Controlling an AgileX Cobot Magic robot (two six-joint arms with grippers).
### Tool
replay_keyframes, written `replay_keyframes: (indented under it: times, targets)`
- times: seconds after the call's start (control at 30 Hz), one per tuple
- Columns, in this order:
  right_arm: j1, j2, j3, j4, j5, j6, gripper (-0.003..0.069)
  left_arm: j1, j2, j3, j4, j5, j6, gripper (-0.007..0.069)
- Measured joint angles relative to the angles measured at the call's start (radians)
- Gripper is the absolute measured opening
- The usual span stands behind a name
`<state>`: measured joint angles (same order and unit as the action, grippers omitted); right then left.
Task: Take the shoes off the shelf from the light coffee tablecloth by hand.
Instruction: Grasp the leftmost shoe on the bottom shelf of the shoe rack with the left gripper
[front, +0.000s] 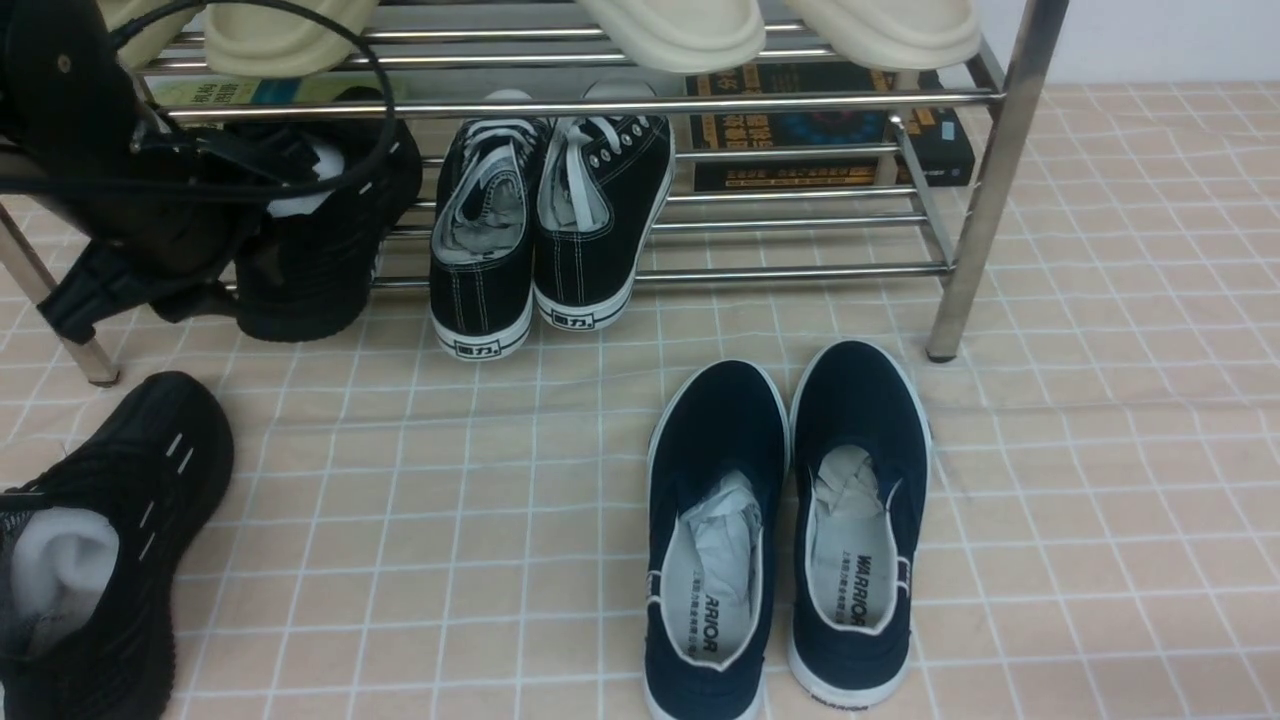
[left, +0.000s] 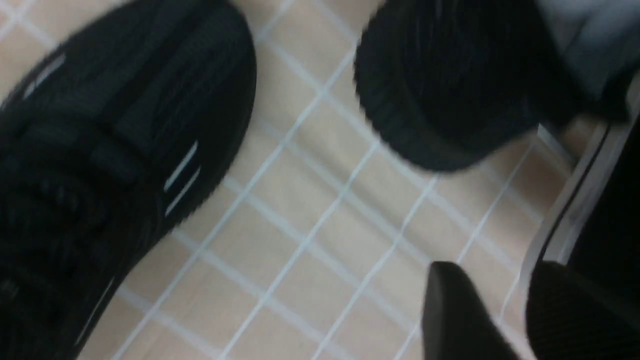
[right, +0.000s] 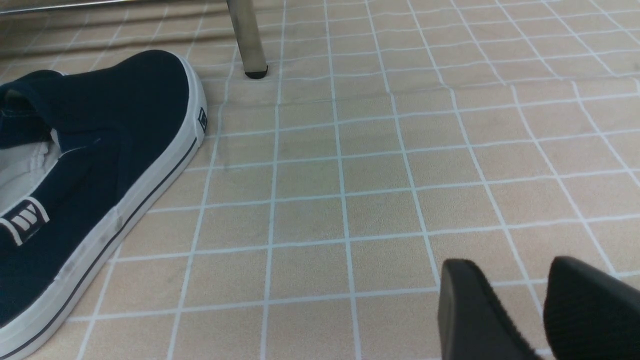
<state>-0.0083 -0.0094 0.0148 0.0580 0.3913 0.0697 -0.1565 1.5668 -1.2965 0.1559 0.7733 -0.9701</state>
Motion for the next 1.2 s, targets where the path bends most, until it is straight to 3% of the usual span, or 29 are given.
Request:
replay_keyframes:
  times: [0.1,0.23,0.63,0.9,1.2]
  targets:
    - [0.0,0.0,0.0,0.0,0.0,0.0,0.024,0.0,0.017,0.0,0.035,-0.035,-0.069,0.0349]
    - [0.0,0.0,0.0,0.0,0.0,0.0,0.024,0.0,0.038,0.0,0.114,-0.105,-0.293,0.0405]
    - [0.0,0.0,0.0,0.0,0.0,0.0,0.024,0.0,0.038,0.0,0.363,-0.162,-0.676,0.0411]
    - [0.0,0.0,0.0,0.0,0.0,0.0,0.024,0.0,0.041,0.0,0.397,-0.192,-0.715,0.0411]
    - [0.0,0.0,0.0,0.0,0.0,0.0,0.024,0.0,0.133,0.0,0.29,-0.212,-0.715,0.0411]
